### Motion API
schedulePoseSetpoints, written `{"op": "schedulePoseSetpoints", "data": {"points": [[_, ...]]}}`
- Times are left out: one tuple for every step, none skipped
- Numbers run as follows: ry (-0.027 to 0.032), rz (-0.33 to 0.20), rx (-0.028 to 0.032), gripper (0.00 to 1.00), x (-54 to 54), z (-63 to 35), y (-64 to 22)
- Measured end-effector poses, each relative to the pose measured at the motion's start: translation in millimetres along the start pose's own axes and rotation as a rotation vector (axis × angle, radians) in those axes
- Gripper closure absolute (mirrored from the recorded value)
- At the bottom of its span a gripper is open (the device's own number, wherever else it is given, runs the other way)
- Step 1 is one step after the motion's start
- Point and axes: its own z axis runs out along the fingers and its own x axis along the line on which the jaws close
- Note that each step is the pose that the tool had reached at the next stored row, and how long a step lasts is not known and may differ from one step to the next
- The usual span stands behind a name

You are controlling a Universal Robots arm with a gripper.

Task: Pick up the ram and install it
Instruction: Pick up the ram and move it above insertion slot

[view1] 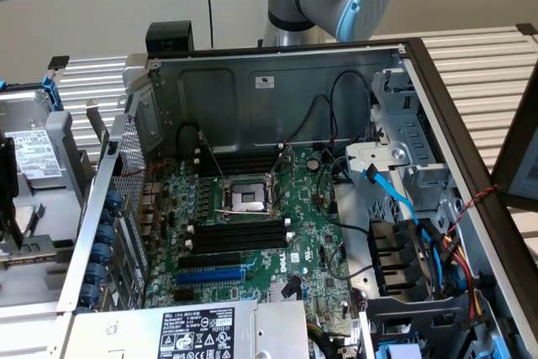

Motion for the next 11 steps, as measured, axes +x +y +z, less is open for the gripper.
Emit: {"op": "schedulePoseSetpoints", "data": {"points": [[0.0,0.0,0.0,0.87,-0.1,-4.6,0.2],[0.0001,0.0,-0.0001,0.87,-0.2,-9.0,0.5],[0.0,0.0,0.0,0.87,-0.2,-13.5,0.8],[0.0,0.0,0.0,0.87,-0.1,-18.2,1.1],[0.0001,0.0,-0.0002,0.87,0.1,-22.8,1.3],[0.0,0.0,-0.0002,0.87,0.2,-27.8,1.5],[0.0001,0.0,-0.0003,0.87,0.4,-32.1,1.8],[0.0001,0.0,-0.0003,0.87,0.6,-36.6,1.9],[0.0,0.0,-0.0003,0.87,0.8,-41.1,2.0],[0.0,0.0,-0.0006,0.87,1.2,-45.6,2.0],[0.0001,0.0,-0.001,0.87,1.9,-50.5,1.7]]}}
